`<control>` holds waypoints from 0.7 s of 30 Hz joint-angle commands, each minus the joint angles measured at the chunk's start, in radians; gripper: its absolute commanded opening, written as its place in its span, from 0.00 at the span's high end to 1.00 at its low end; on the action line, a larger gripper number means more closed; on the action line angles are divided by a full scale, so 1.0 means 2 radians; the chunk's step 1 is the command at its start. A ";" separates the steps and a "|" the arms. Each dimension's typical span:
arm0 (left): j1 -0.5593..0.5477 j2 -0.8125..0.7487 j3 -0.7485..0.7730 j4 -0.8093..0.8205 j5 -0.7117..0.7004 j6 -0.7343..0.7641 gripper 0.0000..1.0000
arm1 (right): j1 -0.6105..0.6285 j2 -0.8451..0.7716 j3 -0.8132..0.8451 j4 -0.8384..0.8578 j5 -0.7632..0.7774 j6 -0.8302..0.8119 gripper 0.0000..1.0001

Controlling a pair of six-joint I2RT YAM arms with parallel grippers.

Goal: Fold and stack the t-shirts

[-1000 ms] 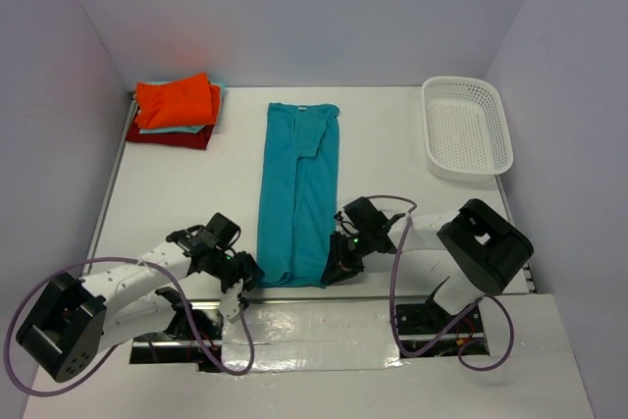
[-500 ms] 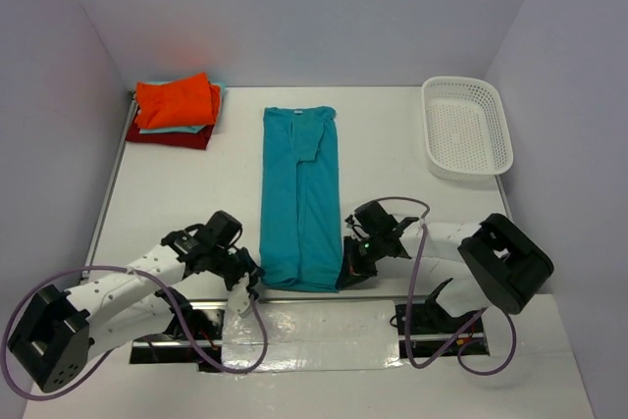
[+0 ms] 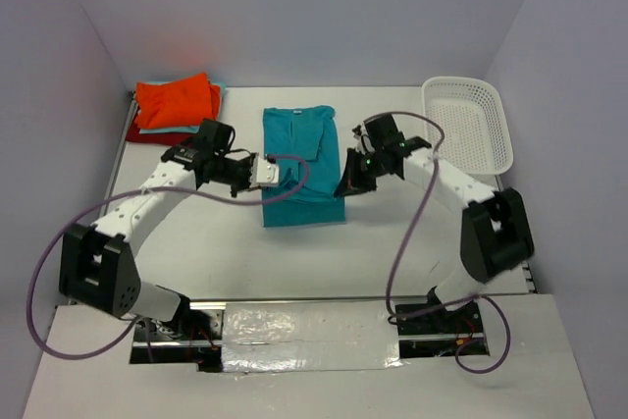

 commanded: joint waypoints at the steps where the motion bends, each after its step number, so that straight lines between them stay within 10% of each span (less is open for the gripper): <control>1: 0.014 0.050 0.044 0.049 -0.001 -0.090 1.00 | -0.021 0.086 0.105 -0.037 0.010 -0.043 1.00; 16: 0.039 0.206 0.109 0.186 -0.076 -0.171 1.00 | -0.076 0.280 0.302 -0.048 -0.001 -0.029 0.99; 21: 0.045 0.256 0.121 0.206 -0.120 -0.198 0.84 | -0.094 0.329 0.331 -0.003 -0.015 -0.010 0.62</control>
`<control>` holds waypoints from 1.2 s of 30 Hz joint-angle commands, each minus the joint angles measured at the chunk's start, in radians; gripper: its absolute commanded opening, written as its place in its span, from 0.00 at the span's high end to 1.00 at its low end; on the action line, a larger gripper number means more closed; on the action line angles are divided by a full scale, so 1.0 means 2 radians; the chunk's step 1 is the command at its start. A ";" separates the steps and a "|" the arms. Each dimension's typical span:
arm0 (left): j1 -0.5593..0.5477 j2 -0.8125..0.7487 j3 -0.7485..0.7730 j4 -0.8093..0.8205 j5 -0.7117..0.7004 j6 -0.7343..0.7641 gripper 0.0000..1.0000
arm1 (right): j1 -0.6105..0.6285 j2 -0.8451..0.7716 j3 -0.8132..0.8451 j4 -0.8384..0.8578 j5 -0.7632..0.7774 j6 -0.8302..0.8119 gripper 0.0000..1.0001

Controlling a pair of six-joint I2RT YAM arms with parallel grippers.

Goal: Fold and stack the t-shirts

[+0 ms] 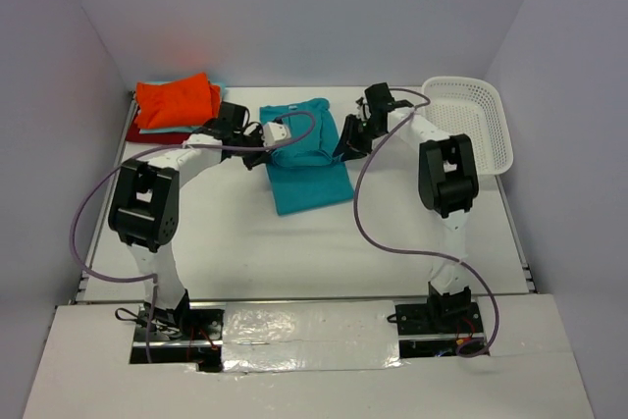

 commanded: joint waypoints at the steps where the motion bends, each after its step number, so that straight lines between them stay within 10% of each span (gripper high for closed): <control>1: 0.010 0.034 0.020 0.030 -0.035 -0.051 0.77 | -0.022 0.030 0.038 0.030 0.000 0.015 0.58; 6: 0.019 0.089 0.070 0.056 -0.088 -0.142 0.48 | -0.046 0.048 0.097 0.042 0.034 0.006 0.56; 18: 0.041 0.098 0.141 0.026 -0.111 -0.276 0.45 | 0.083 -0.126 -0.130 0.161 0.036 -0.106 0.83; 36: 0.047 0.008 0.090 -0.028 -0.111 -0.288 0.48 | 0.121 0.059 0.050 0.108 0.096 -0.040 1.00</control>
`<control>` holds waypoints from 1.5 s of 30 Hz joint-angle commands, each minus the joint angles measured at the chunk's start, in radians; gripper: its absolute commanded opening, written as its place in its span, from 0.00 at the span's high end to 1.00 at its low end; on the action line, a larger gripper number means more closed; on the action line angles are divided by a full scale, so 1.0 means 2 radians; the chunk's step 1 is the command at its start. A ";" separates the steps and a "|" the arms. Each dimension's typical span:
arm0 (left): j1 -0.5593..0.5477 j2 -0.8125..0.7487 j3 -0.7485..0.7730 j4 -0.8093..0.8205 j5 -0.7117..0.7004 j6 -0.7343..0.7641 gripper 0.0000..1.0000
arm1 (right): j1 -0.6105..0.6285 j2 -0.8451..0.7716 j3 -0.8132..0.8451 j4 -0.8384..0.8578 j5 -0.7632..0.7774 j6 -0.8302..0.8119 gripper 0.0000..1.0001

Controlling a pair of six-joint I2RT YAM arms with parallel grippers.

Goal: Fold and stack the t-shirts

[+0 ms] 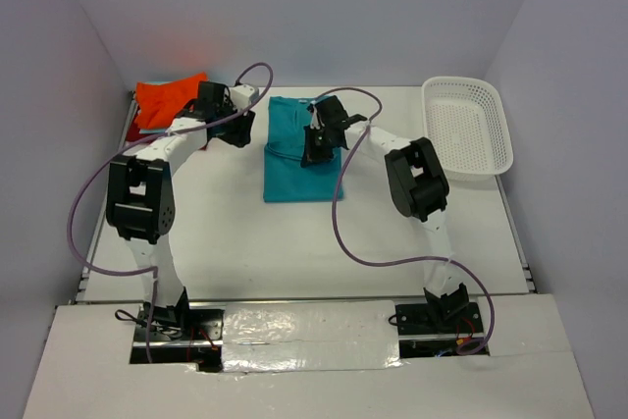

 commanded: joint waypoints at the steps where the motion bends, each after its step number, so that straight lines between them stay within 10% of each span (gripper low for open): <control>1: -0.020 -0.048 -0.016 -0.025 0.034 -0.008 0.46 | -0.002 0.005 0.029 -0.004 0.023 0.017 1.00; 16: -0.054 -0.054 -0.036 -0.043 0.022 -0.001 0.45 | -0.010 0.074 0.218 -0.030 0.220 0.004 0.99; 23: -0.065 -0.054 -0.036 -0.082 0.065 0.090 0.45 | -0.046 0.069 0.250 -0.048 0.197 0.010 0.91; 30: -0.123 -0.093 -0.098 -0.135 0.084 0.325 0.39 | -0.061 -0.135 -0.031 -0.040 0.100 -0.003 0.46; 38: -0.133 -0.069 -0.156 -0.083 0.046 0.323 0.33 | -0.062 -0.208 -0.265 0.007 -0.014 0.041 0.40; 45: -0.141 -0.057 -0.184 -0.035 -0.007 0.294 0.34 | -0.063 -0.179 -0.274 0.014 -0.026 0.064 0.41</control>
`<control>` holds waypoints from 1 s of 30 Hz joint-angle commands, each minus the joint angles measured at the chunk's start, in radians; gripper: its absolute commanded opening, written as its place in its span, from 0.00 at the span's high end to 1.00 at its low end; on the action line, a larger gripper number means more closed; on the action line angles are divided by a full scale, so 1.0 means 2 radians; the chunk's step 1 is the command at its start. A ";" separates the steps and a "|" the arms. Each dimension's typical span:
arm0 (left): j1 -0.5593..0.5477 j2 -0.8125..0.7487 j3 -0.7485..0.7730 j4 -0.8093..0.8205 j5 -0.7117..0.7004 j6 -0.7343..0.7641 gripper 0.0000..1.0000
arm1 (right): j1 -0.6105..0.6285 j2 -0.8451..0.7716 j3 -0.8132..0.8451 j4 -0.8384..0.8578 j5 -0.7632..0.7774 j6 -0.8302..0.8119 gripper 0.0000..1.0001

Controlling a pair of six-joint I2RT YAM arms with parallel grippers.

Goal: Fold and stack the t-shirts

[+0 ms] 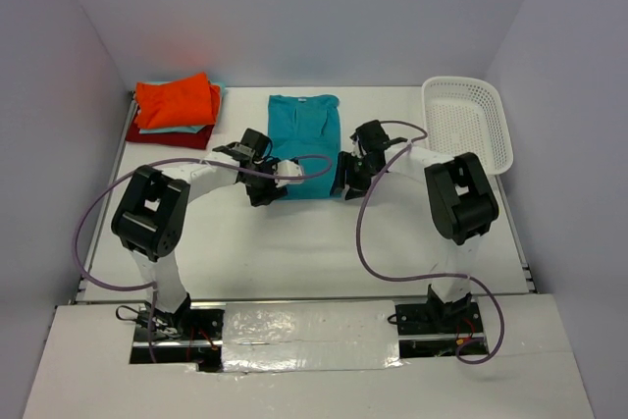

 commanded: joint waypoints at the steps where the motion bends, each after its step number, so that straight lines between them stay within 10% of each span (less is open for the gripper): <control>1: -0.003 0.007 -0.014 0.036 -0.019 -0.011 0.35 | 0.001 0.014 0.006 0.020 -0.014 0.012 0.41; 4: -0.005 0.014 -0.015 0.045 -0.033 -0.028 0.45 | -0.002 0.012 -0.013 0.035 -0.027 0.023 0.46; 6: -0.005 0.018 -0.016 0.048 -0.042 -0.030 0.70 | -0.008 0.015 -0.016 0.048 -0.034 0.034 0.51; 10: -0.005 0.022 -0.012 0.036 -0.055 -0.040 0.99 | -0.024 0.021 -0.018 0.065 -0.038 0.045 0.87; 13: -0.005 0.014 -0.009 0.022 -0.065 -0.049 1.00 | -0.025 0.002 -0.024 0.063 -0.051 0.042 1.00; 30: -0.096 -0.315 -0.045 -0.351 0.026 -0.077 1.00 | 0.133 -0.438 -0.260 -0.094 -0.057 0.099 1.00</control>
